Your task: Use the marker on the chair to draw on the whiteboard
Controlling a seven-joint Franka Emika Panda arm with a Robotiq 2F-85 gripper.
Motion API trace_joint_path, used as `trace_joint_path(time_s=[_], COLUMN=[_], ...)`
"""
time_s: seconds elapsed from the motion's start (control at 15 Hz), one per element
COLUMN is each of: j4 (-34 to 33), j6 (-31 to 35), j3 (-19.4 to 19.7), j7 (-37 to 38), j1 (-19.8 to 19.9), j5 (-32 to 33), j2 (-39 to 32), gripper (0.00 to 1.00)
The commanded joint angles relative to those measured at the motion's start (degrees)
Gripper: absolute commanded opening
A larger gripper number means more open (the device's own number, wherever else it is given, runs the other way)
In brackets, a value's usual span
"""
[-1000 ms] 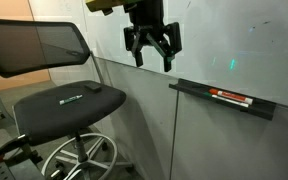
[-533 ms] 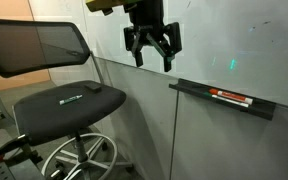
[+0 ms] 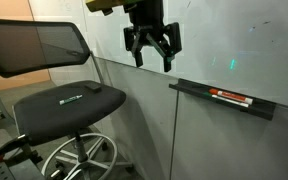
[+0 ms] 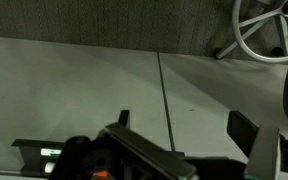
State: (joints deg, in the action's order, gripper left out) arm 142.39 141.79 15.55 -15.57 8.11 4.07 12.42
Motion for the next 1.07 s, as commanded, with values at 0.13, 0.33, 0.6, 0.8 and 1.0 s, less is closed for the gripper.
trace_joint_path(time_s=[0.13, 0.33, 0.6, 0.8, 1.0], j4=[1.34, 3.31, 6.89, 8.36, 9.18], j6=[-0.06, -0.27, -0.07, -0.38, -0.52], j3=[-1.71, -2.99, -5.39, -7.13, -8.05], j7=[-0.7, -1.13, -1.99, -1.93, -1.98], j1=[0.16, -0.75, -2.78, -4.38, -5.48], j5=[-0.24, -0.72, -1.1, -1.18, -1.67], j2=[0.16, 1.05, 2.36, 2.58, 2.76], gripper=[1.0, 1.0, 1.0, 1.0, 1.0])
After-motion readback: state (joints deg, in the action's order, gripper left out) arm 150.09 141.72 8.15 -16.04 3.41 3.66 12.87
